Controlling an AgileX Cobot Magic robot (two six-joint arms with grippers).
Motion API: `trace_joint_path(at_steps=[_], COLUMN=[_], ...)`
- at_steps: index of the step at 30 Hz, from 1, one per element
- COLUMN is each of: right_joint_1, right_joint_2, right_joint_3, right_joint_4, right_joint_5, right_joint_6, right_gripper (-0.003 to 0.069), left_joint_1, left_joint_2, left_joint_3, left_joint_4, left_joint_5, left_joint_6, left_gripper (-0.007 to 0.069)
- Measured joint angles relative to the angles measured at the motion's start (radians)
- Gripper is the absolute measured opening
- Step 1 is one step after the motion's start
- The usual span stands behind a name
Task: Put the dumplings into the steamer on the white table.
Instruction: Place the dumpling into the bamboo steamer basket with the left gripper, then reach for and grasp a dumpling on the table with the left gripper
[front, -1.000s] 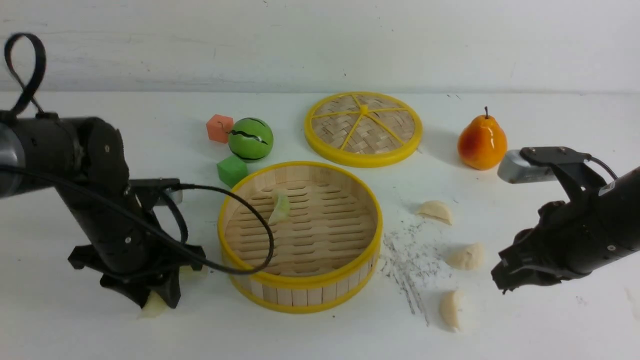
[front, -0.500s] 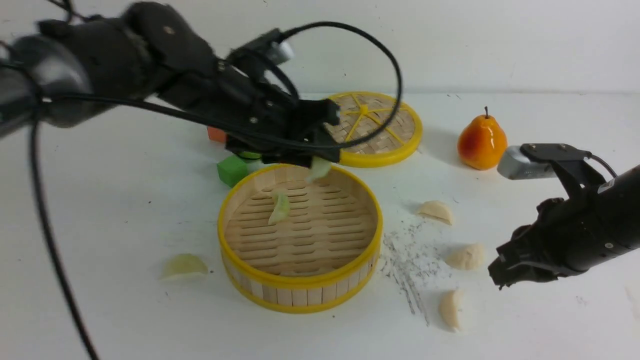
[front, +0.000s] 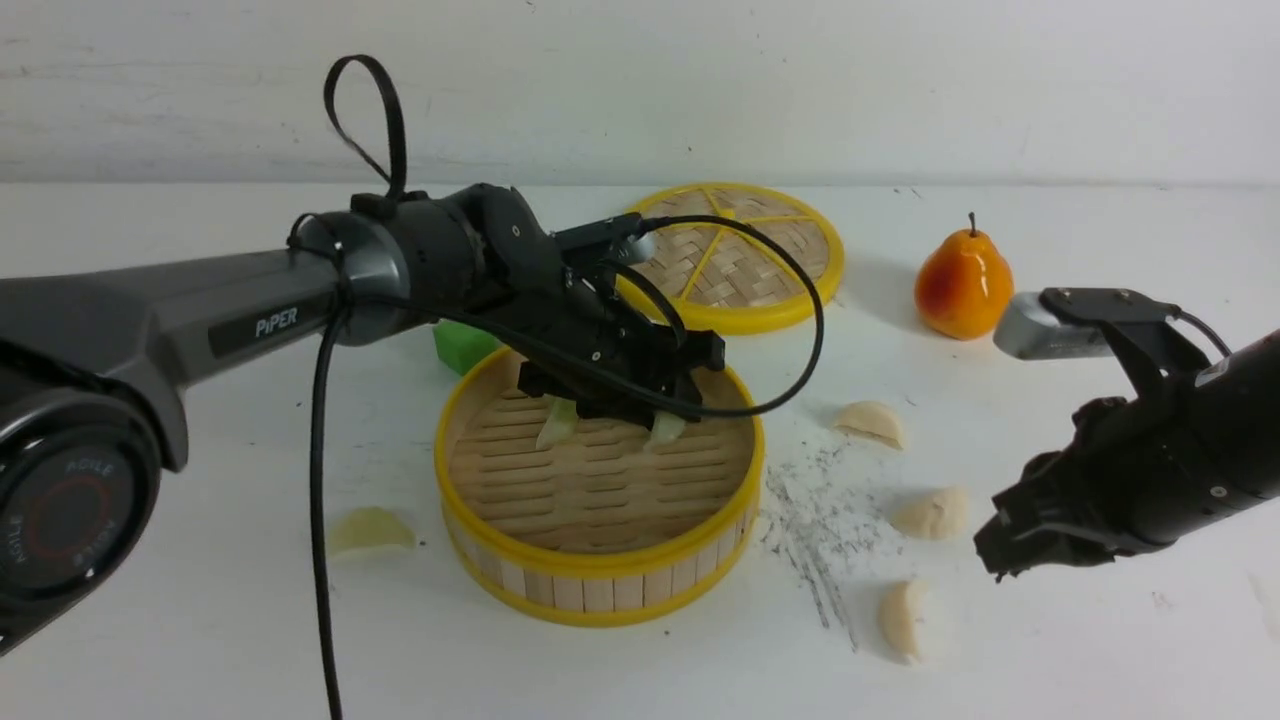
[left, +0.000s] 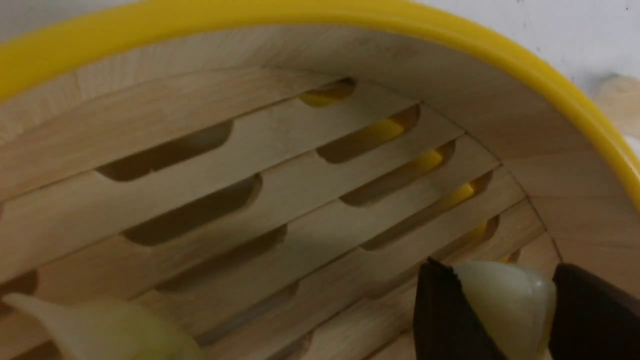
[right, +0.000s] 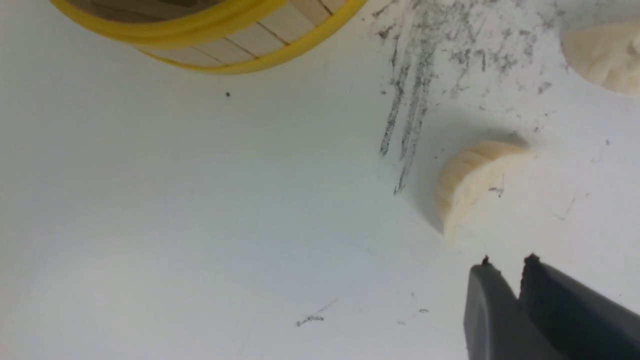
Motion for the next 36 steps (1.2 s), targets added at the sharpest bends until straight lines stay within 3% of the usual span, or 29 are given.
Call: trace_joint_path(at_steps=[12,20,29,36], right_joint_1=[0.000,0.000,0.000,0.000], right_joint_2=[0.000,0.000,0.000,0.000], right_joint_3=[0.000,0.000,0.000,0.000], right_joint_4=[0.012,0.013,0.030,0.041], right_joint_5=[0.000,-0.004,-0.006,-0.008], right_joint_6=[-0.022,-0.025,-0.041,-0.048], right_gripper=[0.0109,0.0116,0.0123,0.0128], left_joint_1=[0.001,0.001,-0.034,-0.108], left_joint_2=[-0.019,-0.103,-0.094,-0.054], left_joint_3=[-0.002,-0.002,-0.002,-0.002], left_joint_4=[0.075,0.164,0.174,0.217], left_joint_5=[-0.021,-0.033,0.050,0.051], left_joint_6=[-0.030,-0.030,-0.006,0.108], left_gripper=[0.0360,0.0361,0.0352,0.0316])
